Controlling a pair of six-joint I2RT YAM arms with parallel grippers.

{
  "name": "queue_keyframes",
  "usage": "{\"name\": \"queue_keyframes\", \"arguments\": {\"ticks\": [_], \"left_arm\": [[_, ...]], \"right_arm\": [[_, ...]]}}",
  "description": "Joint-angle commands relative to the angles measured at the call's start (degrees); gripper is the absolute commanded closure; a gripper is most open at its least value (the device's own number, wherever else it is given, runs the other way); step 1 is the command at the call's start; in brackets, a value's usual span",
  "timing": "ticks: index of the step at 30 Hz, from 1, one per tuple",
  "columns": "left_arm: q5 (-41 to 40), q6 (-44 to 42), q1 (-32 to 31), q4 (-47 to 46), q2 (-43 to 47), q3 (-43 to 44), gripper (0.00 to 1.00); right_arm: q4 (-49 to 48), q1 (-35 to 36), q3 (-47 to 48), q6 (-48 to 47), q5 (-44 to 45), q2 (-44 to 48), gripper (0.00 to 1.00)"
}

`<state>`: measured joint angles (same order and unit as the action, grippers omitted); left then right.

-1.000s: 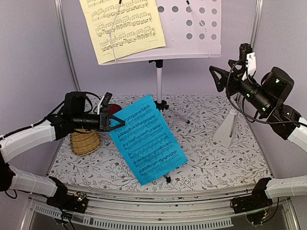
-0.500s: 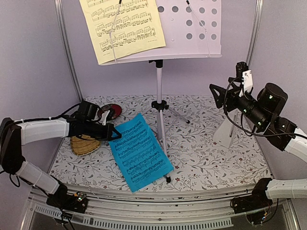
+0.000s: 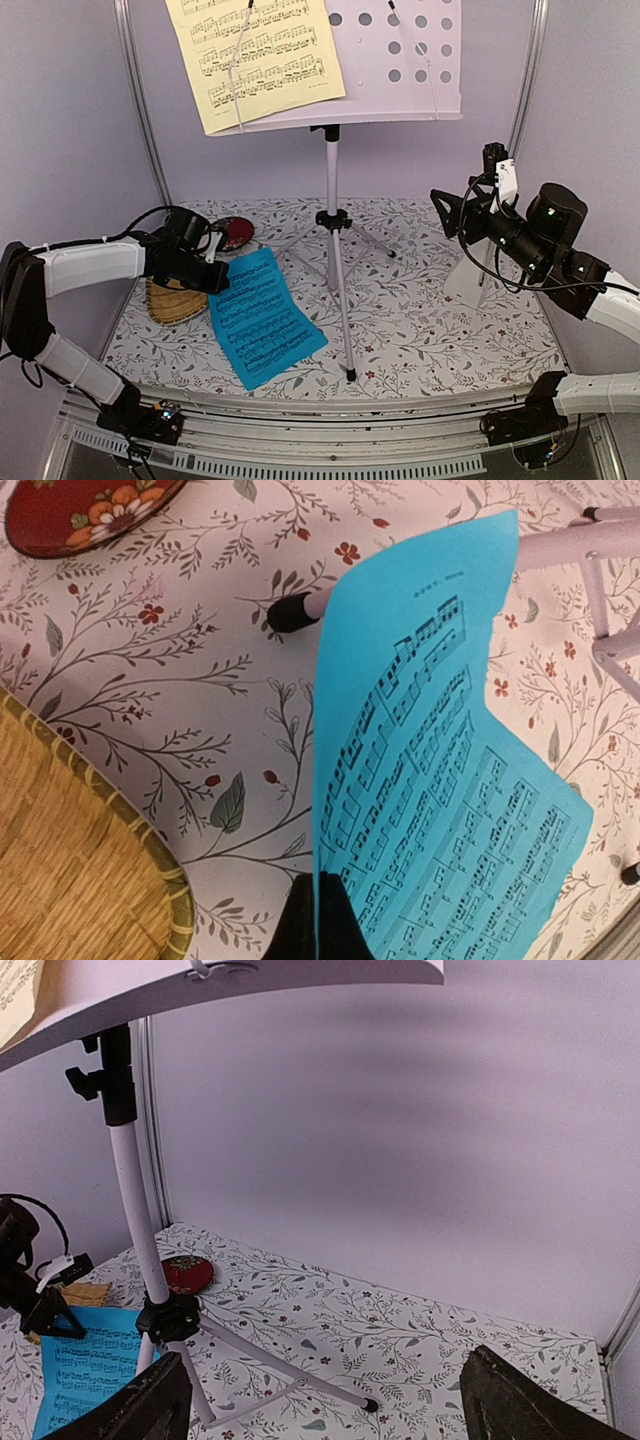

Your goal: Pack up the instrument practice props

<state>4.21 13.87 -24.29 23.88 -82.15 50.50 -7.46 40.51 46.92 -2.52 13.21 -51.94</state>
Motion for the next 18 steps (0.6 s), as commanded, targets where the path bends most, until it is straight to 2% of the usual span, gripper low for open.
{"name": "queue_keyframes", "arguments": {"ticks": [1,6,8,10,15,18], "left_arm": [[-0.6,-1.9,0.7,2.1,-1.0,0.9,1.00],[-1.6,-1.4,0.7,0.2,-0.8,-1.1,1.00],[-0.9,-0.4,0.7,-0.3,-0.8,-0.9,0.92],[-0.6,0.8,0.7,-0.4,-0.5,0.1,0.81],[-2.8,3.6,0.7,-3.9,4.5,0.9,0.36],[-4.5,3.6,0.7,-3.5,7.7,2.8,0.24]], "right_arm": [[-1.2,0.1,-1.2,1.9,-0.3,0.9,0.04],[-0.8,0.1,-1.7,2.2,-0.5,1.9,0.04],[-1.1,0.1,-1.9,2.2,0.5,2.5,0.04],[-2.9,0.1,-2.8,4.8,4.3,3.8,0.05],[-14.2,0.1,-8.2,7.6,3.2,7.9,0.03],[-14.5,0.1,-7.4,9.3,1.1,7.1,0.03]]}}
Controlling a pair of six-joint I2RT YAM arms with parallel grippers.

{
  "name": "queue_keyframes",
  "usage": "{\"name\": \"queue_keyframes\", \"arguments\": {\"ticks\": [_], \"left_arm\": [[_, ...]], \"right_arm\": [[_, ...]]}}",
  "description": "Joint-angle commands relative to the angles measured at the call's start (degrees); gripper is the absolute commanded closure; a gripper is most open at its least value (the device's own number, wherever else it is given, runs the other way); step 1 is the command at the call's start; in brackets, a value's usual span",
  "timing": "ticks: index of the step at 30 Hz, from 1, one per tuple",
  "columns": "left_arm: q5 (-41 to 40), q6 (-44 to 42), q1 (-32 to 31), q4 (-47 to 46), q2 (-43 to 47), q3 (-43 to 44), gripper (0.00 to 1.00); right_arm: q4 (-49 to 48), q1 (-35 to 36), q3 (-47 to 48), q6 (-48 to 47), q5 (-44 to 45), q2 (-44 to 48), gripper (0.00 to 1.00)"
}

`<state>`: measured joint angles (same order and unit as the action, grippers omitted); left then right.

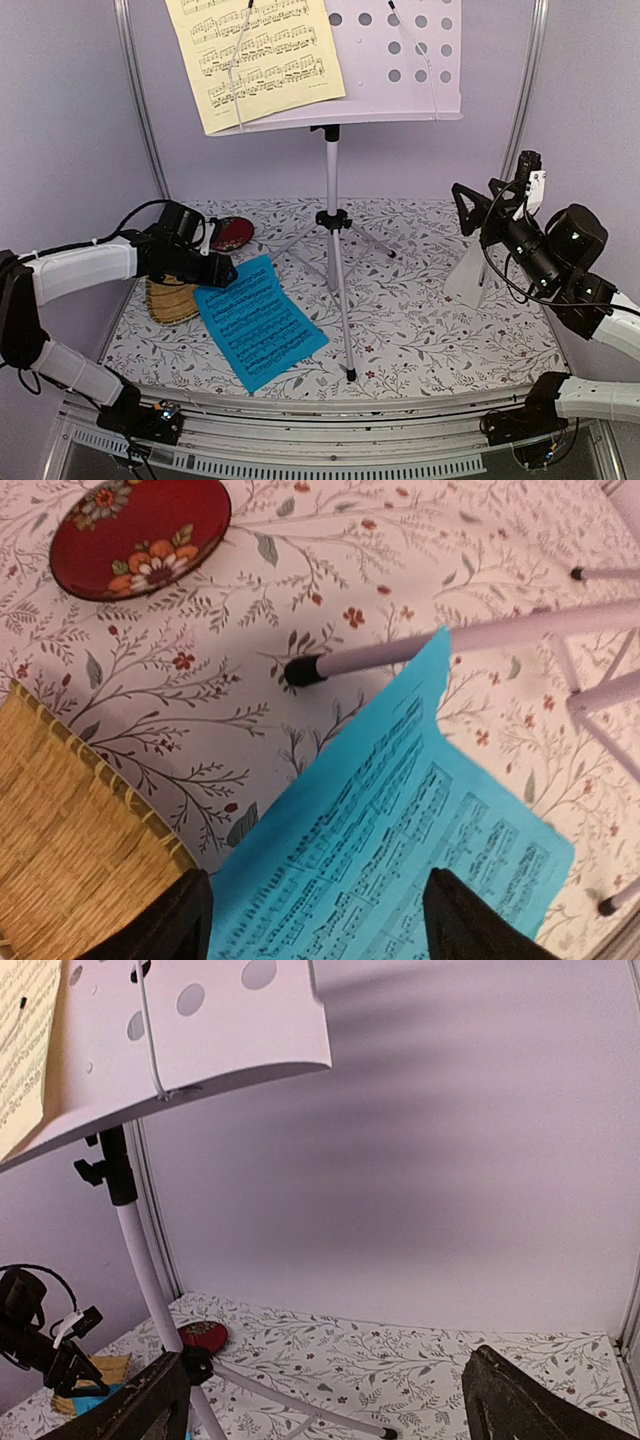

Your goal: Pack up the instrument practice props

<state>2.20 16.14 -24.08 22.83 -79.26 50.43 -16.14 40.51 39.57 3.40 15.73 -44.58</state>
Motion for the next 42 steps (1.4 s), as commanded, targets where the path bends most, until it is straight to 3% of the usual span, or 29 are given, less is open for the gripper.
{"name": "queue_keyframes", "arguments": {"ticks": [1,5,10,14,18,21,26,33,38,42], "left_arm": [[-2.9,0.9,0.4,-2.4,6.0,3.5,0.20],[-6.4,-1.4,0.4,-1.8,11.2,6.0,0.08],[-5.1,-1.7,-0.8,-2.0,17.7,8.3,0.02],[-4.4,1.5,-9.0,-8.3,21.2,4.3,0.05],[-4.4,6.3,-18.9,-21.9,21.7,-3.8,0.06],[-4.1,7.9,-25.2,-32.0,18.2,-7.0,0.06],[-6.4,6.2,-33.8,-39.3,9.8,-4.1,0.07],[-1.5,5.8,-34.9,-51.1,0.5,-2.2,0.07],[5.5,9.0,-31.3,-57.4,-5.3,0.1,0.07],[2.3,10.0,-28.6,-57.8,-6.8,0.2,0.12]], "right_arm": [[-5.5,0.1,0.3,3.6,-2.2,-0.7,0.03],[-3.2,0.1,1.3,4.2,-4.0,-2.1,0.03],[-2.5,0.1,1.5,6.3,-5.7,-4.3,0.03],[-2.1,0.1,2.2,8.3,-8.2,-7.4,0.03],[-1.6,0.1,2.7,9.3,-12.3,-9.0,0.03],[-2.1,0.2,1.6,10.2,-13.1,-8.4,0.02],[-0.8,0.1,1.0,11.5,-13.1,-7.3,0.01],[-1.9,0.2,-2.4,13.2,-15.1,-1.9,0.01],[-0.4,0.2,-3.5,13.4,-15.6,-0.9,0.01],[-1.1,0.1,-4.7,13.7,-17.4,0.4,0.01]]}}
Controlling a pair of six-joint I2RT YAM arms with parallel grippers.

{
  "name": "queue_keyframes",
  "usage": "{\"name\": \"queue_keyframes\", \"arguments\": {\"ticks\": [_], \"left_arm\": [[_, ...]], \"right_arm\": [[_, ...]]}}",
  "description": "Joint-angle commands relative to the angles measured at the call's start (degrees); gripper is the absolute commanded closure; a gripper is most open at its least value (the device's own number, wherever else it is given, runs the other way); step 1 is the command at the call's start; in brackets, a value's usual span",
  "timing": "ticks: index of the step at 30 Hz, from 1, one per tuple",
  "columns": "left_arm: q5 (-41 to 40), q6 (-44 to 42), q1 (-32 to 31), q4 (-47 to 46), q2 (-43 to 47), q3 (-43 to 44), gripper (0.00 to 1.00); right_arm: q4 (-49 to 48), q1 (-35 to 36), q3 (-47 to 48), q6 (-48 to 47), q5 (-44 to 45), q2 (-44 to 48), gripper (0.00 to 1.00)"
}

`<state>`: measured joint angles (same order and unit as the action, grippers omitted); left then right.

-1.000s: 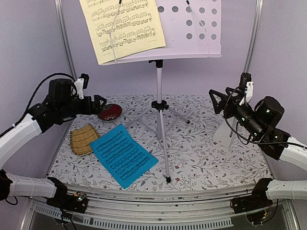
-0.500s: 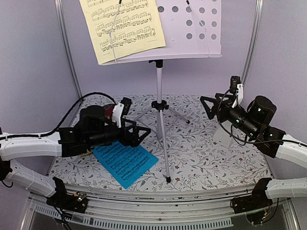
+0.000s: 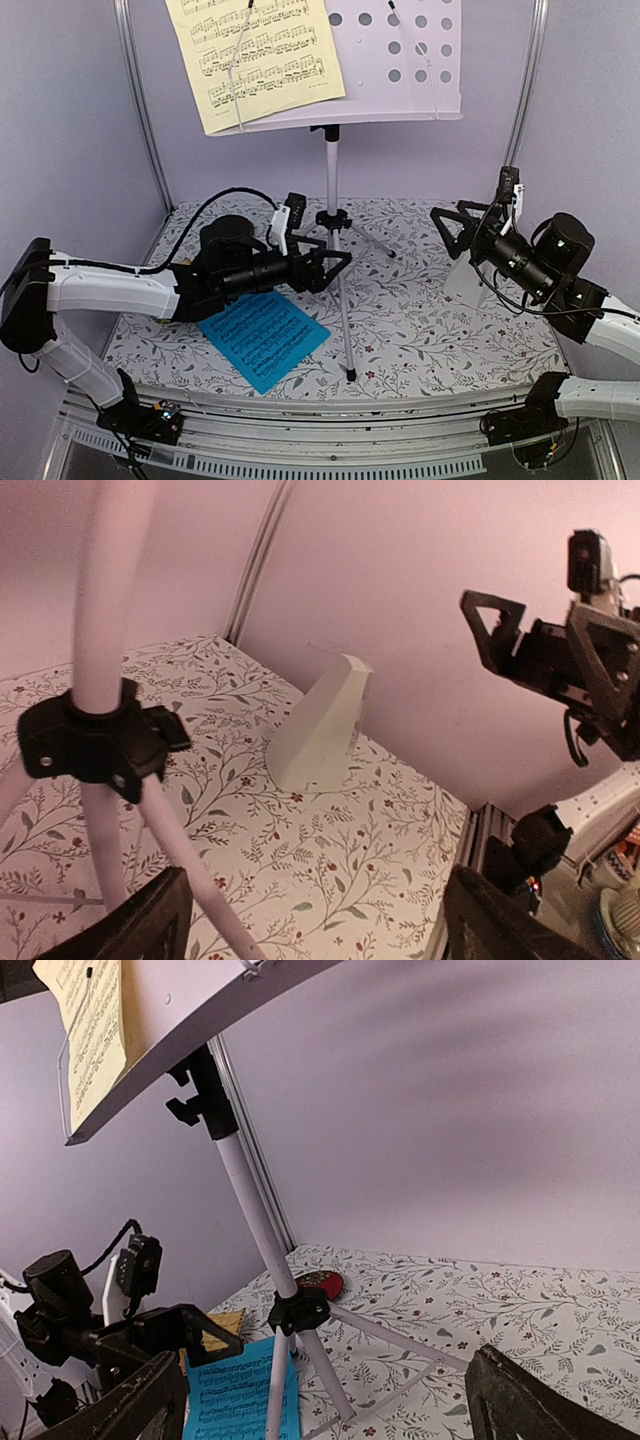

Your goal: Pack up the instrument practice props

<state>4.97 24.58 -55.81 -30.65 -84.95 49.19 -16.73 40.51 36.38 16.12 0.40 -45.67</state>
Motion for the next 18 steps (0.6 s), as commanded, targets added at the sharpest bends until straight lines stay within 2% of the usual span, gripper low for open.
{"name": "queue_keyframes", "arguments": {"ticks": [1,4,18], "left_arm": [[-1.7,1.7,3.6,-3.2,-1.3,1.8,0.15],[-2.7,3.9,4.8,-0.4,-2.3,2.4,0.24],[-4.9,5.3,4.8,-1.3,-7.9,4.7,0.41]], "right_arm": [[-0.6,0.1,-1.5,0.9,-2.3,1.4,0.01],[-0.6,0.2,-1.5,1.0,-2.9,0.9,0.01],[-3.0,0.1,-1.5,2.0,-5.2,-2.9,0.01]]}}
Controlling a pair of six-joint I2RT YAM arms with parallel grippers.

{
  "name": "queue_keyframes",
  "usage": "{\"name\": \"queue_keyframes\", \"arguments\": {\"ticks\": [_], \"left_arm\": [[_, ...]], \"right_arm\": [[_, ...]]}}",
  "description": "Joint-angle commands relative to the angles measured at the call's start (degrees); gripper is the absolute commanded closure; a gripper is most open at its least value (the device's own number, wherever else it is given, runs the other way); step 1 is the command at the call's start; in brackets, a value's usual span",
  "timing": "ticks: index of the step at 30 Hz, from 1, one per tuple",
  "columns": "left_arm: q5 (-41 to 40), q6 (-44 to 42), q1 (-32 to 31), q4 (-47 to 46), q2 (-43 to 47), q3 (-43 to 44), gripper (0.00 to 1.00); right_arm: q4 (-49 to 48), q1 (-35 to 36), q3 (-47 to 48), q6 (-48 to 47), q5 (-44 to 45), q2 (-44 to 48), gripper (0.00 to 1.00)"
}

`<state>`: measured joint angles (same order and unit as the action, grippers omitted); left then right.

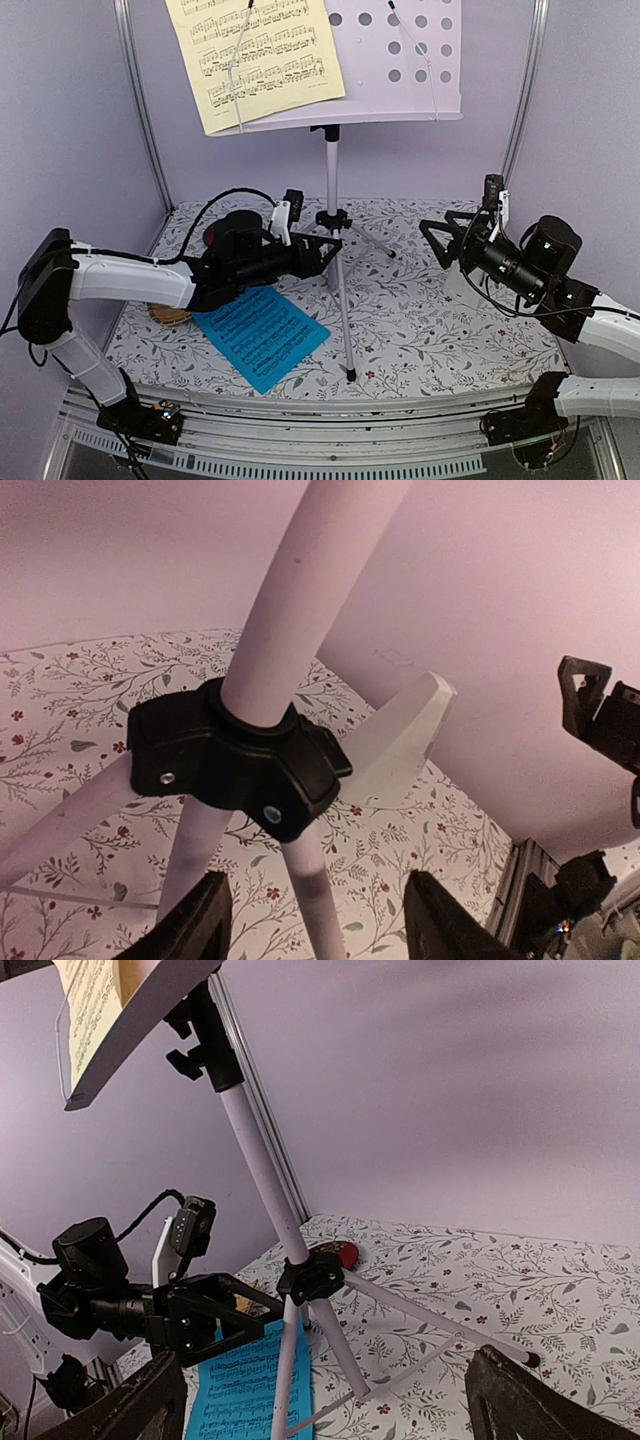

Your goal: Pack up the instrument practice props

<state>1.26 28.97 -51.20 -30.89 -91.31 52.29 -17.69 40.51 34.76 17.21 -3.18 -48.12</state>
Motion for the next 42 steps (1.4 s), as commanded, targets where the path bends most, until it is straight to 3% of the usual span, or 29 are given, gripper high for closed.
{"name": "queue_keyframes", "arguments": {"ticks": [1,4,9,17,42], "left_arm": [[-1.1,1.1,0.2,-1.1,-2.1,2.0,0.42],[0.5,1.5,0.2,-2.1,-3.9,2.7,0.46],[3.4,1.7,0.2,-4.2,-6.2,3.6,0.62],[-1.3,2.2,-2.4,-4.3,-7.9,5.1,1.00],[-40.3,10.1,-17.4,-11.7,-16.1,12.6,1.00]], "right_arm": [[-2.2,0.2,-0.1,1.0,-1.5,-0.4,0.01],[-2.6,0.1,-0.2,1.1,-0.9,-0.6,0.01],[-2.5,0.2,0.0,0.7,-0.3,-1.2,0.01],[-2.4,0.2,-0.5,1.0,0.4,-1.1,0.01],[4.7,0.2,1.1,1.4,1.8,3.0,0.01]]}}
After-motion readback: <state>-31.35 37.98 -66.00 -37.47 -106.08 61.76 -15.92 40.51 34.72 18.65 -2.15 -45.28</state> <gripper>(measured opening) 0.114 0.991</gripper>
